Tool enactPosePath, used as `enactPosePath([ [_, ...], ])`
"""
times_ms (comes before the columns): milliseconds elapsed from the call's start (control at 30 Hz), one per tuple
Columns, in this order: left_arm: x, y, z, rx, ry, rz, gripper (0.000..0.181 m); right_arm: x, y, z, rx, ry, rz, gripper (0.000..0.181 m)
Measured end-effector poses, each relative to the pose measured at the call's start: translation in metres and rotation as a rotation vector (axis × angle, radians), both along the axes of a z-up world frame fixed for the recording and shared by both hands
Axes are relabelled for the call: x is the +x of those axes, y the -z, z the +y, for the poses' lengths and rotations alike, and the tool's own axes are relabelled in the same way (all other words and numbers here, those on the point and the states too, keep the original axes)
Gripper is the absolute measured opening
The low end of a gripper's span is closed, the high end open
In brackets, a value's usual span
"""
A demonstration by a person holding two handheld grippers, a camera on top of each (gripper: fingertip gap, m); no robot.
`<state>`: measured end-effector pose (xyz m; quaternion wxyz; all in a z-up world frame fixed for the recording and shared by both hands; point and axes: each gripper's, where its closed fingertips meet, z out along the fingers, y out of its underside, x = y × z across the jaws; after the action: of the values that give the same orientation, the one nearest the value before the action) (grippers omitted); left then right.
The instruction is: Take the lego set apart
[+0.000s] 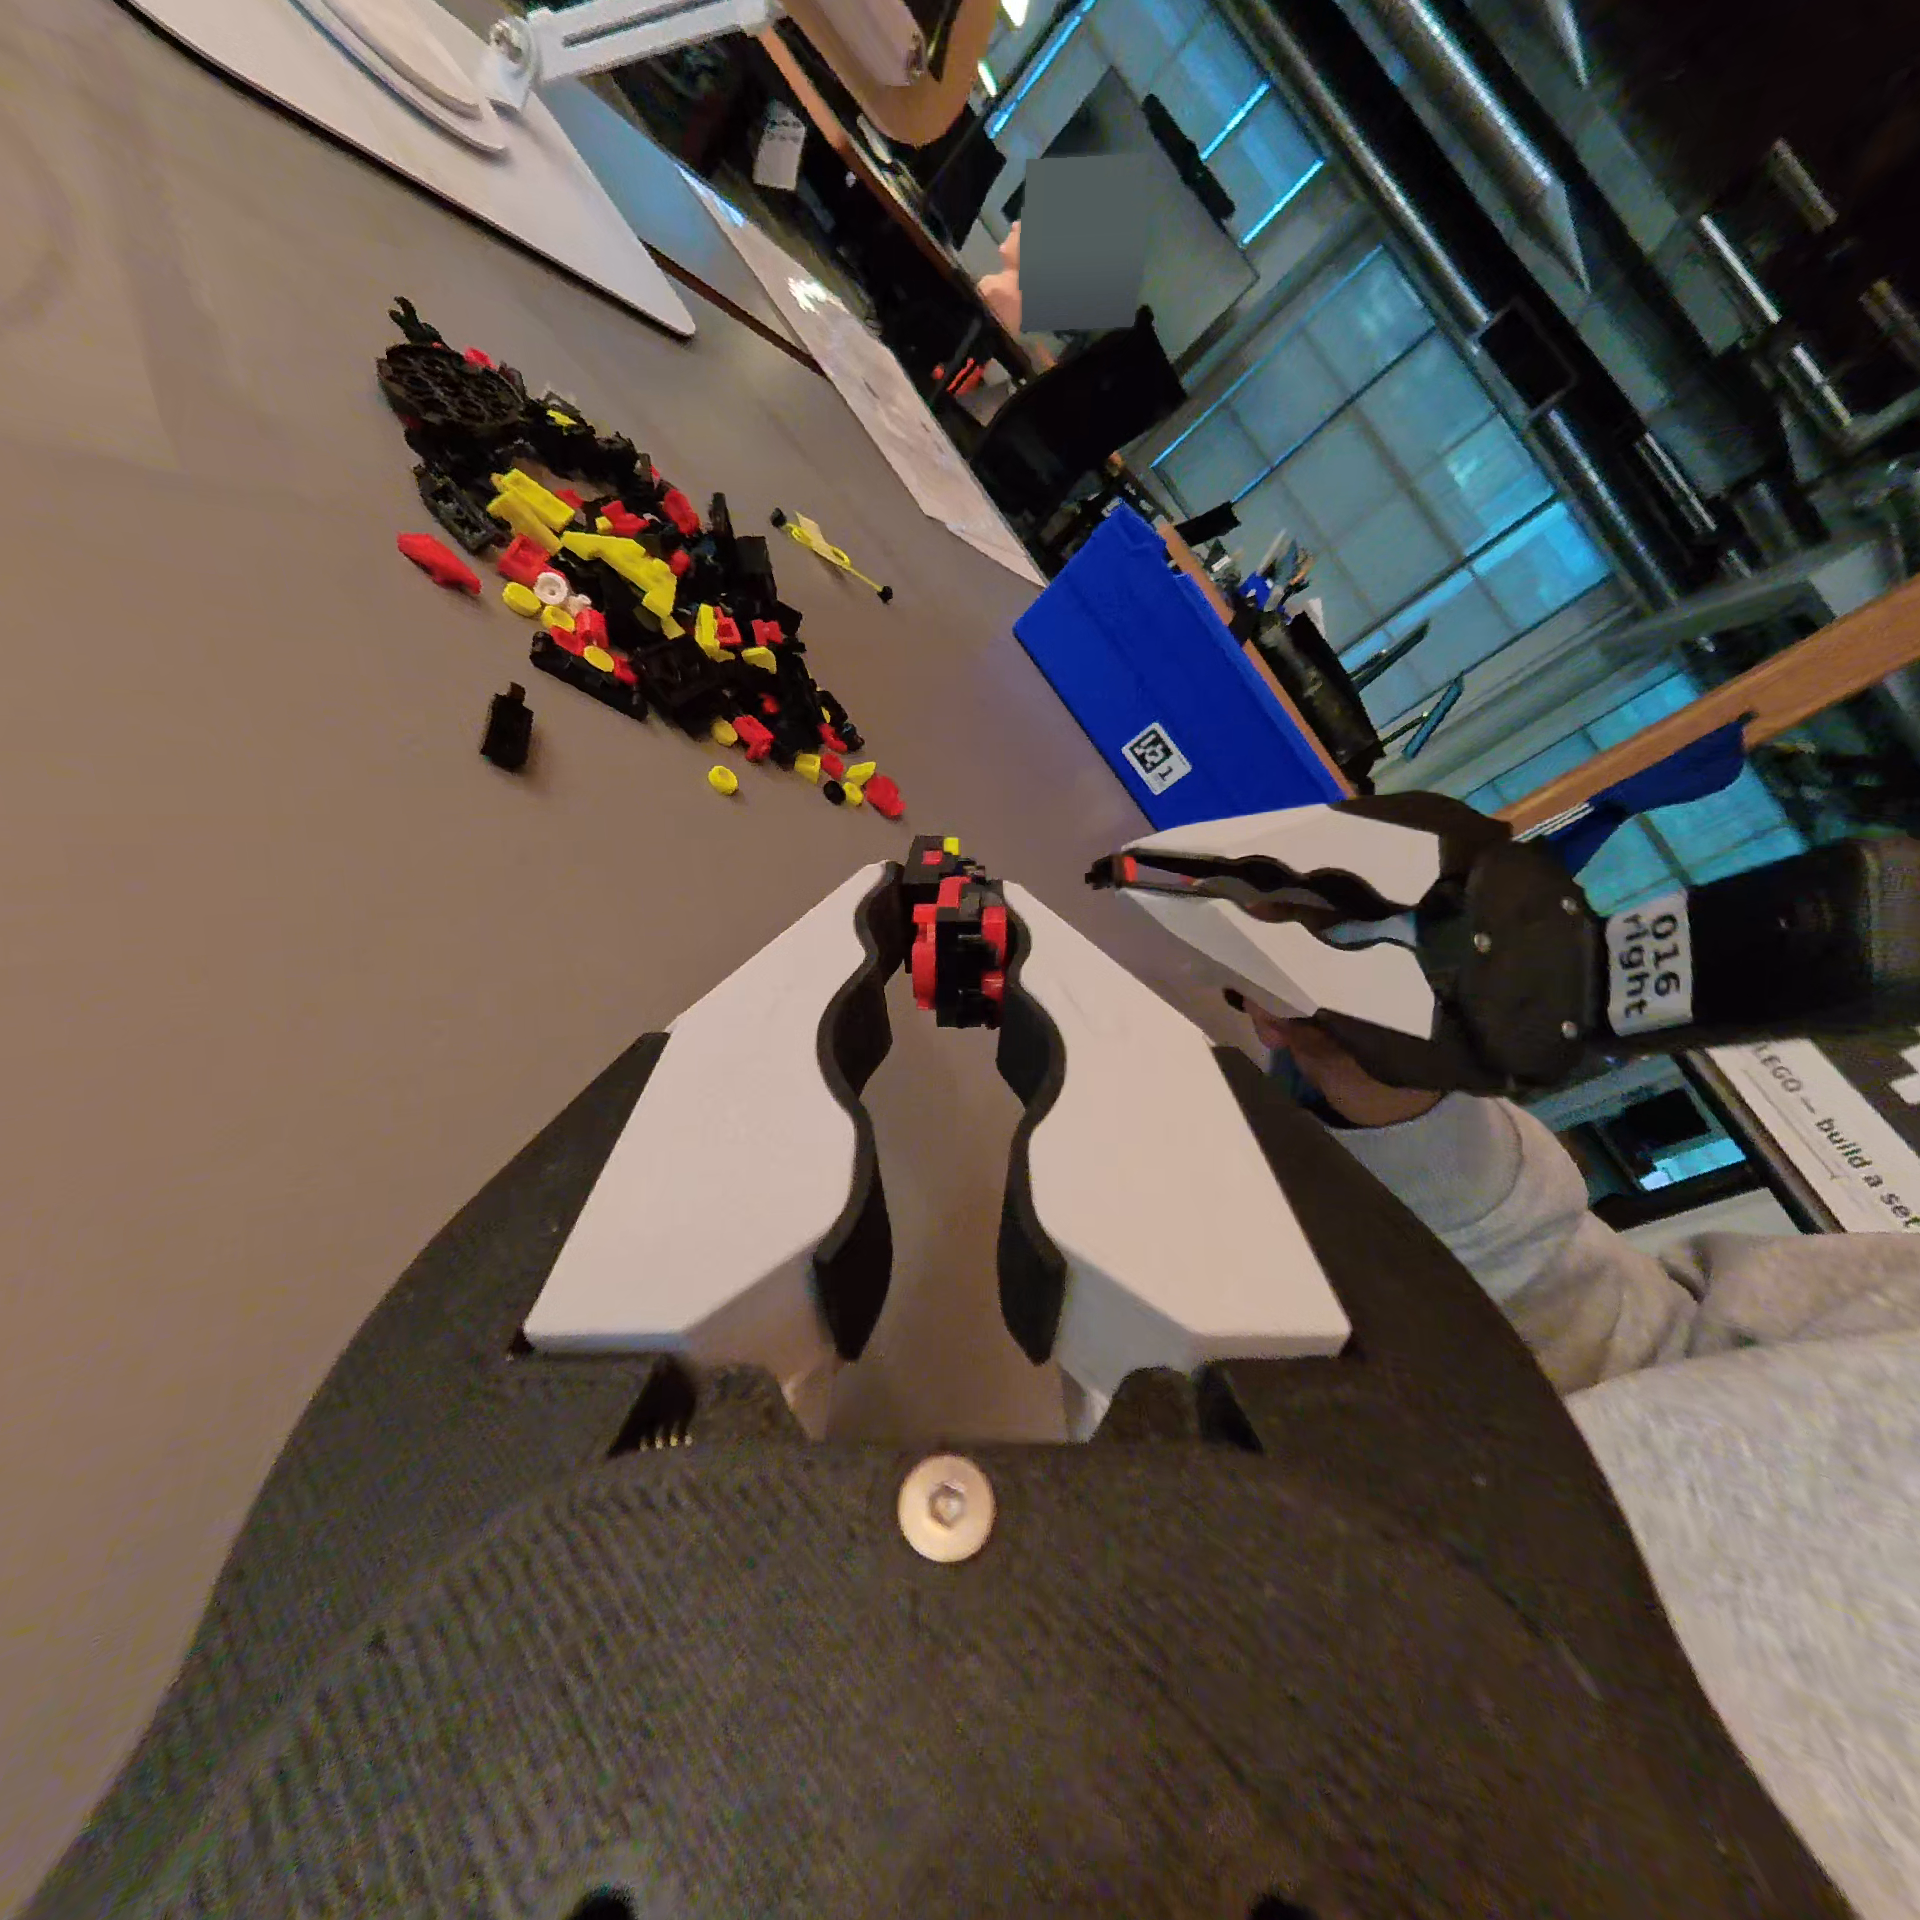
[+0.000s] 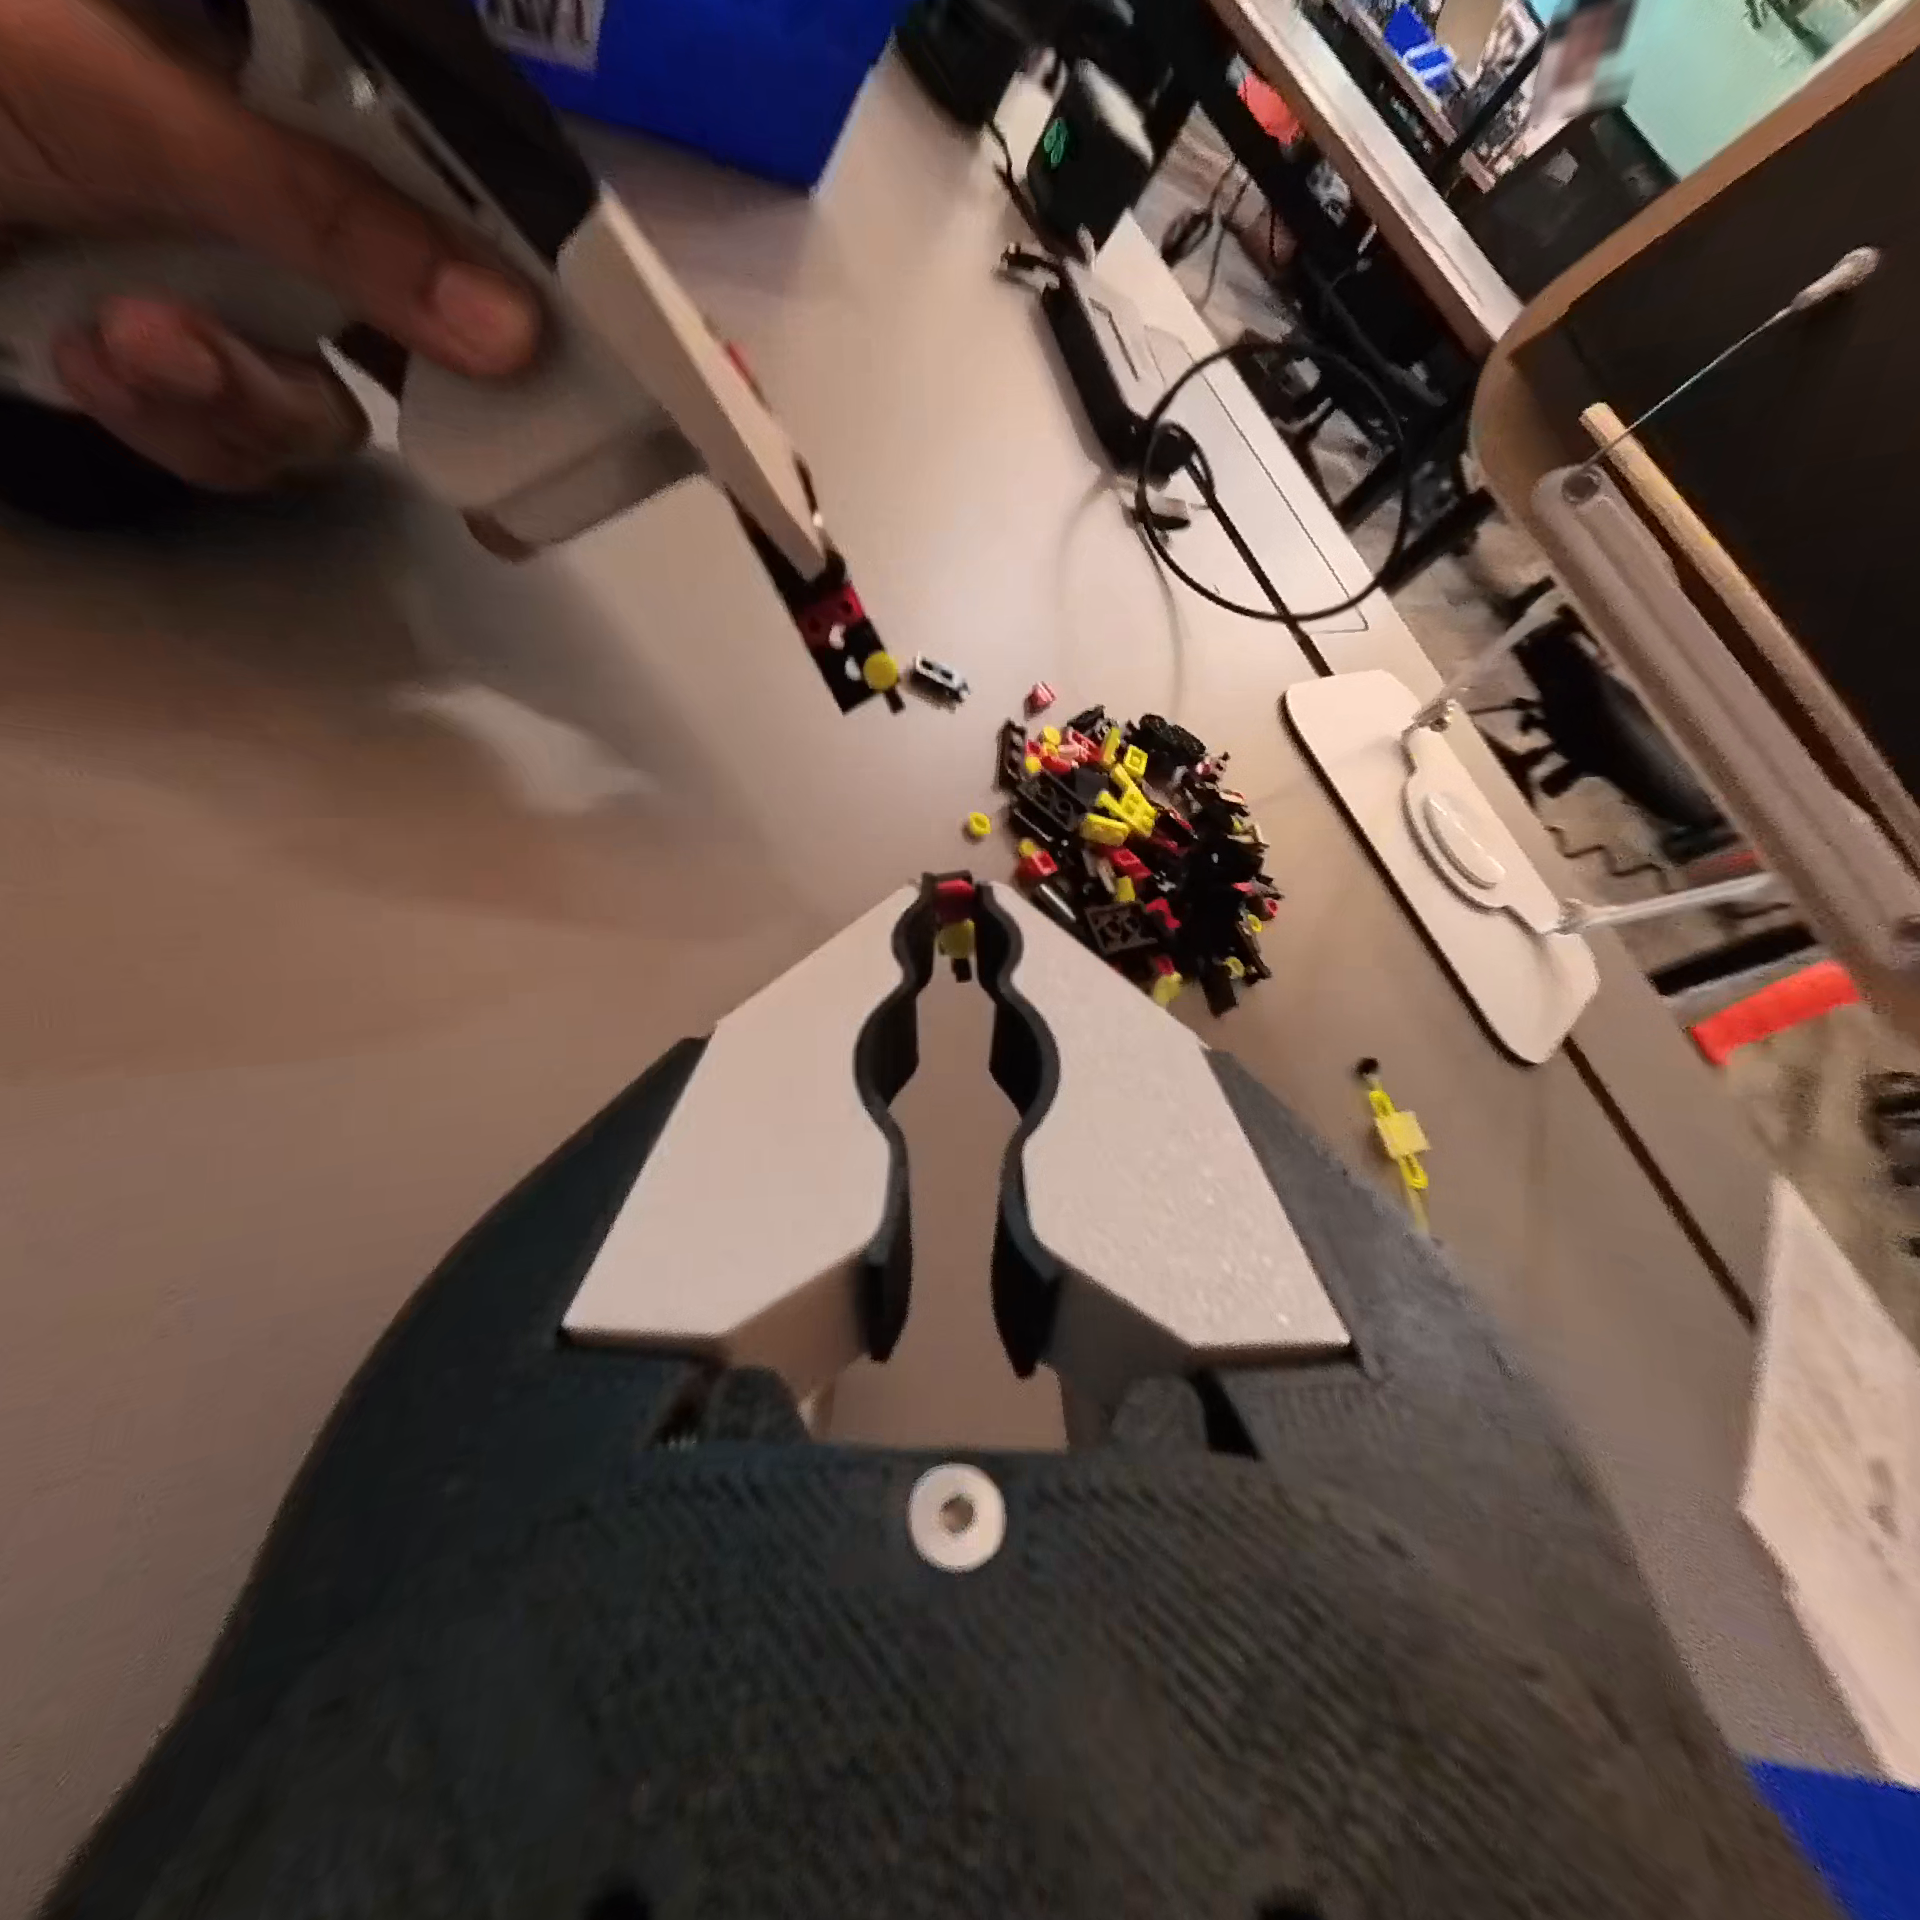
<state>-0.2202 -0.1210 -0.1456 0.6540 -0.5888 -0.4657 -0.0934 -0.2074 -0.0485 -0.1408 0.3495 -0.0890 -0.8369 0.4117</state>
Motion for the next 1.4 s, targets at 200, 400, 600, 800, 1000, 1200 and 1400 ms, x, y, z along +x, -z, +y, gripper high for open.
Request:
enactPosePath([
  [200, 0.02, 0.009, 0.02, -0.025, 0.188, -0.064, 0.014, 0.006, -0.016, -0.004, -0.255, -0.062, -0.153, 0.005],
  [400, 0.033, 0.025, 0.031, -0.099, 0.278, -0.137, 0.016, 0.011, -0.02, -0.008, -0.524, -0.097, -0.446, 0.005],
  [600, 0.03, 0.02, 0.028, -0.093, 0.253, -0.108, 0.048, 0.012, -0.033, -0.007, -0.954, -0.152, -0.86, 0.004],
  [800, 0.053, -0.033, 0.04, 0.088, 0.345, 0.144, 0.048, 0.024, -0.037, -0.015, -1.097, -0.241, -1.073, 0.004],
  [1000, 0.072, -0.036, 0.055, 0.116, 0.432, 0.157, 0.02, 0.043, -0.037, -0.034, -1.023, -0.299, -1.085, 0.004],
  [1200, 0.072, -0.038, 0.052, 0.062, 0.408, 0.23, 0.005, 0.048, -0.042, -0.036, -1.003, -0.335, -1.066, 0.004],
  [1400, 0.047, -0.056, 0.021, 0.317, 0.291, 0.116, 0.005, 0.029, -0.05, -0.009, -1.027, -0.266, -0.963, 0.0],
])
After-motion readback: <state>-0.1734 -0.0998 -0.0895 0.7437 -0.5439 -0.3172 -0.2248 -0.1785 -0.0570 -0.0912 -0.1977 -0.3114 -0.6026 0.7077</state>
